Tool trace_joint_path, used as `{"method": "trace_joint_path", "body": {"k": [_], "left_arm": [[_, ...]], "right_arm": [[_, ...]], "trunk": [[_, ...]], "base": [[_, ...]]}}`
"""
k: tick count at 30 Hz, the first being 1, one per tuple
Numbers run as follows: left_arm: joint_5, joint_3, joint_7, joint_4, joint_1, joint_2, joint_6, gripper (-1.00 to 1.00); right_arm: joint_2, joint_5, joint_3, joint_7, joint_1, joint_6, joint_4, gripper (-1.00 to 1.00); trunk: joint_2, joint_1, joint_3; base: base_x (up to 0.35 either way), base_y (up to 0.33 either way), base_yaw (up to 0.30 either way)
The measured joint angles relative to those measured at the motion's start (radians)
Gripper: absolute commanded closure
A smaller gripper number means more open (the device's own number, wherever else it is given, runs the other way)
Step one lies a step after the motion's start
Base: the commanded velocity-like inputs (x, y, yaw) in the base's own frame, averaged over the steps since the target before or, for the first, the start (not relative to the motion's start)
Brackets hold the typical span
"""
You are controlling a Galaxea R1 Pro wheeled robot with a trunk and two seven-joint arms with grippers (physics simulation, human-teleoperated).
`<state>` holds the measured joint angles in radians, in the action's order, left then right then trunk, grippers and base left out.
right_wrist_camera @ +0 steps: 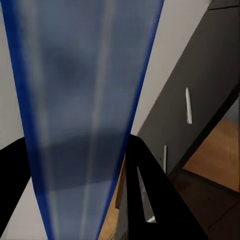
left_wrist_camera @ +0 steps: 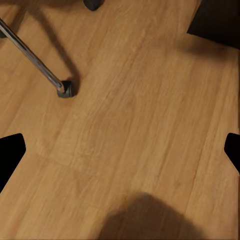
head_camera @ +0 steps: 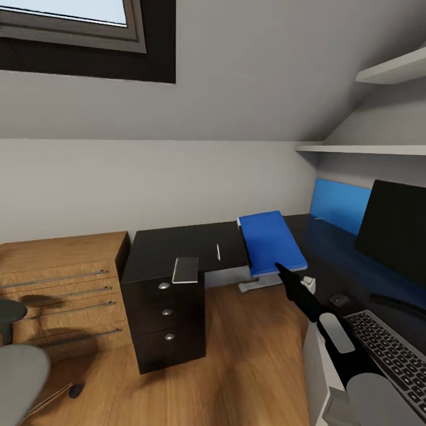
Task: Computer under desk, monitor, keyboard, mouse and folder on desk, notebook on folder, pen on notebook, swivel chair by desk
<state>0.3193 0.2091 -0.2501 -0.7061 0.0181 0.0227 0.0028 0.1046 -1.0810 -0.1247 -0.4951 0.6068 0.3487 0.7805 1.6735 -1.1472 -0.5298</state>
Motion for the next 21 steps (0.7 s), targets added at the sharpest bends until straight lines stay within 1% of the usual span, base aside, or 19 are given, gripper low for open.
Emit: {"method": "trace_joint_path", "body": {"k": [2, 3, 4, 6, 8, 9, 10, 11, 12, 14, 15, 16, 21], "left_arm": [[0.000, 0.000, 0.000, 0.000, 0.000, 0.000, 0.000, -1.00], [0.001, 0.000, 0.000, 0.000, 0.000, -0.001, 0.000, -1.00], [0.001, 0.000, 0.000, 0.000, 0.000, -0.001, 0.000, -1.00], [0.001, 0.000, 0.000, 0.001, 0.000, -0.001, 0.000, -1.00], [0.001, 0.000, 0.000, 0.001, 0.000, -0.001, 0.000, -1.00], [0.001, 0.000, 0.000, 0.001, 0.000, -0.001, 0.000, -1.00], [0.001, 0.000, 0.000, 0.001, 0.000, -0.001, 0.000, -1.00], [0.001, 0.001, 0.000, 0.001, 0.000, -0.001, 0.000, -1.00], [0.001, 0.001, 0.000, 0.001, 0.000, -0.001, 0.000, -1.00], [0.001, 0.001, 0.000, 0.001, 0.000, -0.001, 0.000, -1.00], [0.001, 0.001, 0.000, 0.001, 0.000, -0.001, 0.000, -1.00], [0.001, 0.001, 0.000, 0.001, 0.000, -0.001, 0.000, -1.00], [0.001, 0.001, 0.000, 0.001, 0.000, -0.001, 0.000, -1.00]], "right_arm": [[0.000, 0.001, 0.001, 0.002, 0.000, -0.013, -0.001, 1.00], [-0.009, -0.001, 0.000, 0.035, 0.000, -0.074, -0.001, 1.00], [-0.019, -0.001, -0.001, 0.053, 0.000, -0.103, 0.000, 1.00], [-0.049, -0.004, -0.007, 0.116, 0.000, -0.198, 0.000, 1.00], [-0.059, -0.007, -0.007, 0.137, 0.000, -0.215, 0.000, 1.00], [-0.069, -0.022, -0.010, 0.159, 0.000, -0.222, 0.000, 1.00], [-0.077, -0.080, -0.024, 0.194, 0.000, -0.226, 0.000, 1.00], [-0.079, -0.109, -0.028, 0.210, 0.000, -0.227, 0.000, 1.00], [-0.080, -0.132, -0.030, 0.225, 0.000, -0.227, 0.000, 1.00], [-0.084, -0.162, -0.033, 0.256, 0.000, -0.228, 0.000, 1.00], [-0.087, -0.168, -0.034, 0.264, 0.000, -0.230, 0.000, 1.00], [-0.093, -0.177, -0.036, 0.294, 0.000, -0.270, 0.000, 1.00], [-0.095, -0.177, -0.036, 0.356, 0.000, -0.318, 0.001, 1.00]], "trunk": [[0.000, 0.000, 0.000], [0.000, 0.000, 0.000], [0.000, 0.000, 0.000], [0.000, -0.001, 0.000], [0.000, -0.001, 0.000], [0.000, -0.001, 0.000], [0.000, -0.001, 0.000], [0.000, -0.001, 0.000], [0.000, -0.001, 0.000], [0.000, -0.001, 0.000], [0.000, -0.001, 0.000], [0.000, -0.001, 0.000], [0.000, -0.001, 0.000]], "base": [[0.229, 0.000, 0.000], [0.113, 0.000, 0.000], [0.058, 0.000, 0.000], [0.016, 0.000, 0.000], [0.005, 0.000, 0.000], [0.001, 0.000, 0.000], [0.000, 0.000, 0.000], [0.000, 0.000, 0.000], [0.000, 0.000, 0.000], [0.000, 0.000, 0.000], [0.000, 0.000, 0.000], [0.000, 0.000, 0.000], [0.000, 0.000, 0.000]]}}
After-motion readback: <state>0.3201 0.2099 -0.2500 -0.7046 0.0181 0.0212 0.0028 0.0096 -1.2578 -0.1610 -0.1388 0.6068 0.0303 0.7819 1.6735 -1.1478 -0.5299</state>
